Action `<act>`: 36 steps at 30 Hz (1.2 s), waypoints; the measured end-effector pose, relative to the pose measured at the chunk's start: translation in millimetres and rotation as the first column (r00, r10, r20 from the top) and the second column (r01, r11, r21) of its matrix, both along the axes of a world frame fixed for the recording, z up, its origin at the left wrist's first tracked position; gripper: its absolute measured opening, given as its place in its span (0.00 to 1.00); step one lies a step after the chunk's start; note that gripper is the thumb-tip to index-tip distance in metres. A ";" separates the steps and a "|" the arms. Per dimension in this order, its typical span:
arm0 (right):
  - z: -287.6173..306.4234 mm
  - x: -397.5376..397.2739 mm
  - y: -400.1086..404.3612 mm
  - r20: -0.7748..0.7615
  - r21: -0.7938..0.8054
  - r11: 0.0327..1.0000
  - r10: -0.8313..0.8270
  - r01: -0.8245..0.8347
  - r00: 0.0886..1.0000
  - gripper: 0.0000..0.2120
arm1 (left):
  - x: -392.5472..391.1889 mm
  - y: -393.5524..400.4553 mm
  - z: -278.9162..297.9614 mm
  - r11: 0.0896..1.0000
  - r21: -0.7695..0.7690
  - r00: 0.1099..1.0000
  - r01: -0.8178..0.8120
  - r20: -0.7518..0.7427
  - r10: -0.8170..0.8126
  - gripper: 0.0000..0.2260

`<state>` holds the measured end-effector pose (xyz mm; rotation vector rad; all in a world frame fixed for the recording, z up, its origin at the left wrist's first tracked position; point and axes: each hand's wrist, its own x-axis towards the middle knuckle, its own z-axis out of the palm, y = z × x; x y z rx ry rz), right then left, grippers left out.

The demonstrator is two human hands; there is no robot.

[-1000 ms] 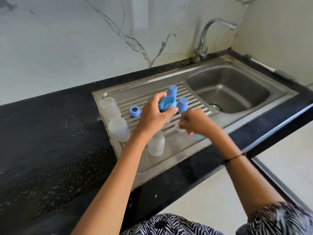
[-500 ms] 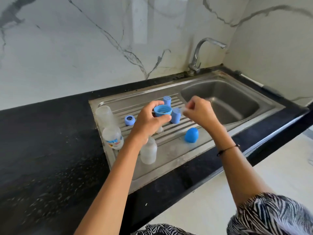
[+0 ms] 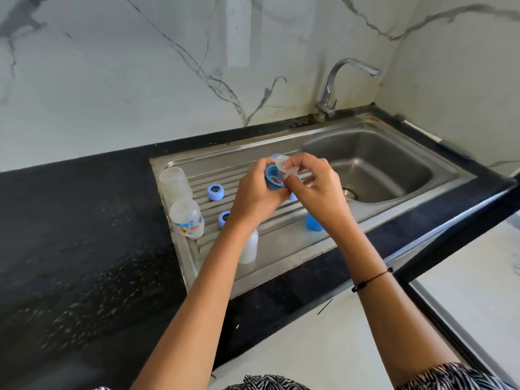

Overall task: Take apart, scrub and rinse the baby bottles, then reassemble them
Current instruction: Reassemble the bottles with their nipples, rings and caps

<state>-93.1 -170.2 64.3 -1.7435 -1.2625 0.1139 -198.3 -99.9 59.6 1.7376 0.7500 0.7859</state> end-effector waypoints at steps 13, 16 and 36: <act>15.2 3.3 -14.4 0.153 0.040 0.999 0.005 -0.011 0.988 0.06 | -2.9 -6.4 -7.5 1.000 0.019 0.995 0.001 0.101 -0.003 0.25; -0.7 5.1 -17.4 -0.242 -0.058 0.993 -0.113 0.102 0.964 0.07 | -2.9 -6.7 -7.6 0.999 0.011 0.990 -0.043 0.135 0.041 0.23; -16.5 -31.8 4.8 -0.164 -0.020 0.995 0.088 -0.093 0.983 0.12 | -1.7 -1.2 -8.5 0.875 -0.481 0.913 0.051 0.379 0.154 0.08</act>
